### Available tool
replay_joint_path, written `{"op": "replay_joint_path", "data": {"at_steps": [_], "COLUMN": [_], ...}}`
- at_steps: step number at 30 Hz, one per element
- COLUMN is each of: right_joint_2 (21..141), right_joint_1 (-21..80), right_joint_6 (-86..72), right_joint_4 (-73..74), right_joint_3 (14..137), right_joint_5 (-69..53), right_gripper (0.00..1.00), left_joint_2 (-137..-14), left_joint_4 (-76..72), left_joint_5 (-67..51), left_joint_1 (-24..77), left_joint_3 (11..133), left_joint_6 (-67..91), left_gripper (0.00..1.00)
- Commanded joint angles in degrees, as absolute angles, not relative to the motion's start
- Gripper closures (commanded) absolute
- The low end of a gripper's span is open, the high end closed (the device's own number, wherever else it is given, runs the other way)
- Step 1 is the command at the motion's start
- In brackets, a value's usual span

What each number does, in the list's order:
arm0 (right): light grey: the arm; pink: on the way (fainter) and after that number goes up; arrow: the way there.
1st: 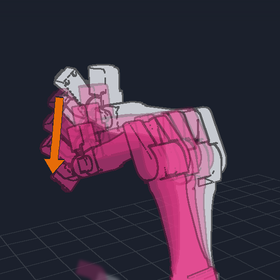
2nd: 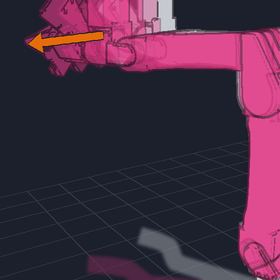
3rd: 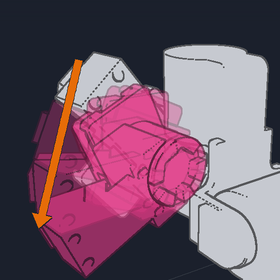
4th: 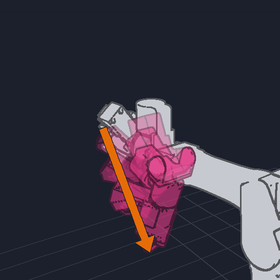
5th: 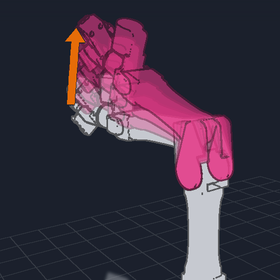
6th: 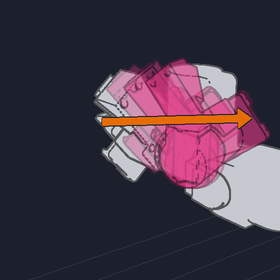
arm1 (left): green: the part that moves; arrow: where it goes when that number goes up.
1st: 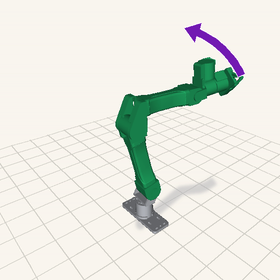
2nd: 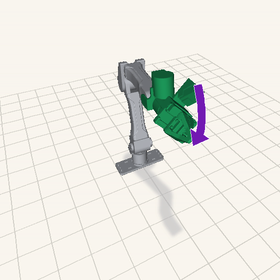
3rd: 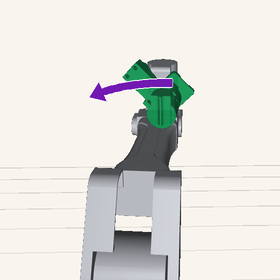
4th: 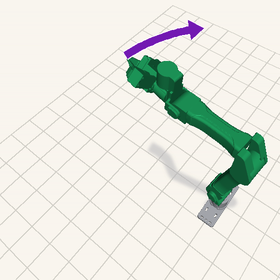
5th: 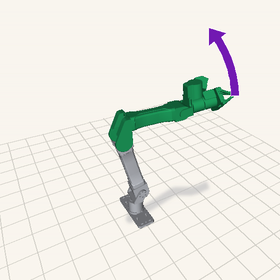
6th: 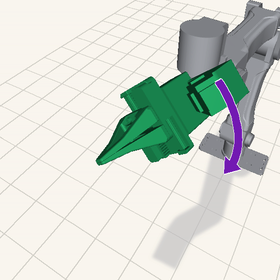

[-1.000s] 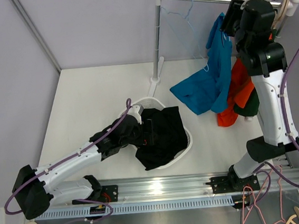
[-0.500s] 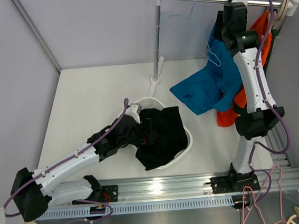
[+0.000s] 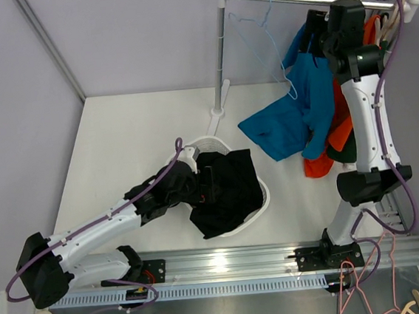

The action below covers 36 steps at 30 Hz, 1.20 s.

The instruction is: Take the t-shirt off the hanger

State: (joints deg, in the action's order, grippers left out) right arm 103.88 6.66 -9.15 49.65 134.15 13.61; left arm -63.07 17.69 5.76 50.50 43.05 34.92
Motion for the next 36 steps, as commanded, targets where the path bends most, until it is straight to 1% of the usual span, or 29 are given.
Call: {"op": "replay_joint_path", "data": {"at_steps": [1,2,3,5,7,10,13,14,15,16,20,21,26,27,29,30,31,32,33,35,36], "right_joint_2": [97.13,95.99,95.37,94.14,92.64,94.47,99.03,100.10,101.06,102.55,105.81,106.43,108.10,108.45,108.81,109.16,109.25,109.42,109.95,110.65,111.09], "right_joint_1": [6.68,6.68,6.68,6.68,6.68,5.98,5.01,4.75,4.66,4.48,4.13,4.13,4.22,4.22,4.13,4.13,4.13,4.13,4.13,4.13,3.96], "right_joint_6": [-8.97,-8.96,-8.96,-8.53,-8.09,-6.95,-6.42,-6.24,-6.24,-6.07,-5.80,-5.80,-4.92,-4.75,-4.14,-4.04,-3.78,-3.34,-3.08,-2.03,-1.85], "right_joint_4": [50.53,51.49,51.85,51.94,50.10,49.39,50.01,50.01,49.84,49.40,48.25,48.08,45.54,45.18,43.95,43.60,43.16,42.37,42.10,41.49,41.40], "right_joint_3": [133.60,133.51,133.33,131.67,128.68,129.46,133.58,135.59,136.40,136.93,140.27,141.40,142.21,142.21,142.03,141.94,141.60,141.50,141.50,141.50,141.42], "right_joint_5": [11.78,11.86,12.21,12.83,14.41,14.77,14.24,14.15,13.98,13.80,13.80,13.89,14.94,15.03,15.20,15.29,15.90,16.26,16.78,17.84,18.10], "right_gripper": [0.24,0.24,0.17,0.12,0.10,0.09,0.14,0.18,0.23,0.24,0.26,0.28,0.30,0.32,0.40,0.47,0.56,0.68,0.82,0.90,0.90], "left_joint_2": [-63.19,-63.11,-63.19,-63.19,-63.37,-63.54,-63.63,-63.72,-63.72,-63.72,-63.63,-63.72,-63.63,-63.63,-63.46,-63.37,-63.37,-63.28,-63.19,-63.19,-63.19], "left_joint_4": [16.08,16.08,16.00,15.91,15.73,15.56,15.47,15.56,15.56,15.56,15.99,16.08,16.79,16.96,16.96,16.88,16.88,16.79,16.70,16.53,16.44], "left_joint_5": [5.10,5.10,5.01,4.83,4.57,4.31,4.39,4.39,4.39,4.39,4.75,4.75,5.54,5.71,5.98,5.98,6.06,6.06,6.06,6.06,6.15], "left_joint_1": [50.80,50.80,50.80,50.89,50.89,51.06,51.15,51.15,51.24,51.24,51.24,51.24,51.33,51.24,51.33,51.24,51.24,51.24,51.33,51.33,51.24], "left_joint_3": [44.03,44.12,44.12,44.21,44.21,44.30,44.47,44.39,44.47,44.39,44.73,44.82,45.26,45.52,45.35,45.26,44.83,44.65,44.65,44.21,43.95], "left_joint_6": [34.45,34.37,34.37,34.45,34.54,34.54,34.45,34.45,34.54,34.54,34.28,34.10,33.49,33.31,33.14,33.13,33.05,33.05,33.05,33.05,33.05], "left_gripper": [0.00,0.00,0.00,0.00,0.00,0.00,0.01,0.01,0.01,0.00,0.01,0.01,0.00,0.01,0.01,0.00,0.01,0.01,0.00,0.00,0.00]}}
